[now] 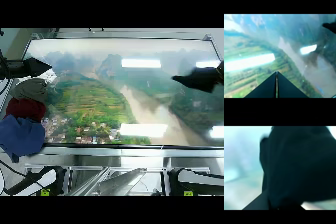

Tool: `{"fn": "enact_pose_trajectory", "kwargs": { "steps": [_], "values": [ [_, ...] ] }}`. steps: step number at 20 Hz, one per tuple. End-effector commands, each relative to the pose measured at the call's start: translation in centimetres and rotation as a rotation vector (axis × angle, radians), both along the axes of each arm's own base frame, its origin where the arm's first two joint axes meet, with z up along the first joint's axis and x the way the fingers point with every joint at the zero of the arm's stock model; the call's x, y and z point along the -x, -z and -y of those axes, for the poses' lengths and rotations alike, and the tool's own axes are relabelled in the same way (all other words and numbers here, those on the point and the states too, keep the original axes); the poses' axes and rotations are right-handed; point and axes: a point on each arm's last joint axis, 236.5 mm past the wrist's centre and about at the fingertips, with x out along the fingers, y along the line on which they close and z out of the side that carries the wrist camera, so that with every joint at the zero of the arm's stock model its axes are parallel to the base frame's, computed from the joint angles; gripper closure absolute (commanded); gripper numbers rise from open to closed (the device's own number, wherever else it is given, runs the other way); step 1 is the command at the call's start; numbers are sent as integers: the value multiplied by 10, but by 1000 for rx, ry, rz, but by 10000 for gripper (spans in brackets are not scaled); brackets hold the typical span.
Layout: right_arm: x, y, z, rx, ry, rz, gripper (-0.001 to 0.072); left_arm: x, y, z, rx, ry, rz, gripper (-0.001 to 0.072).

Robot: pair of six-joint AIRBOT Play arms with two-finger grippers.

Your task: Fold the shirts.

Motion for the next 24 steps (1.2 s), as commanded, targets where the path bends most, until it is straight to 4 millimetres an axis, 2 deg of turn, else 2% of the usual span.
{"fn": "enact_pose_trajectory", "kwargs": {
  "steps": [1,2,4,6,8,10,11,12,13,15,17,18,20,21,22,23,24],
  "values": [
    [110,43,78,32,282,-122,700,1,0,1,1,3,-4,694],
    [137,64,85,20,322,-150,699,2,1,1,1,7,-8,694],
    [183,109,85,-23,327,-235,699,3,1,2,1,10,-12,694],
    [213,143,82,-56,304,-293,699,3,1,2,1,10,-12,694],
    [229,157,87,-52,298,-306,699,4,2,2,1,12,-14,694],
    [238,158,93,-46,296,-309,694,6,3,3,1,20,-21,694],
    [242,159,91,-57,291,-320,647,7,3,4,1,23,-24,694],
    [245,160,88,-70,290,-330,376,7,3,4,1,23,-24,694],
    [251,160,85,-80,288,-358,156,7,3,4,2,23,-25,694],
    [269,154,88,-78,325,-445,147,7,3,4,16,9,-41,694],
    [303,139,100,-44,454,-578,147,7,3,4,17,7,-41,694],
    [312,128,104,-32,517,-604,147,6,3,3,17,6,-40,694],
    [297,101,111,-2,558,-516,149,3,1,2,17,-7,-25,694],
    [276,83,113,10,554,-427,178,-1,-1,-1,17,-21,-9,694],
    [253,65,111,24,516,-340,379,-5,-3,-3,18,-36,5,694],
    [226,45,103,43,441,-248,664,-8,-5,-4,18,-47,16,694],
    [206,29,91,51,391,-180,694,-10,-6,-5,18,-52,23,694]
  ]
}}
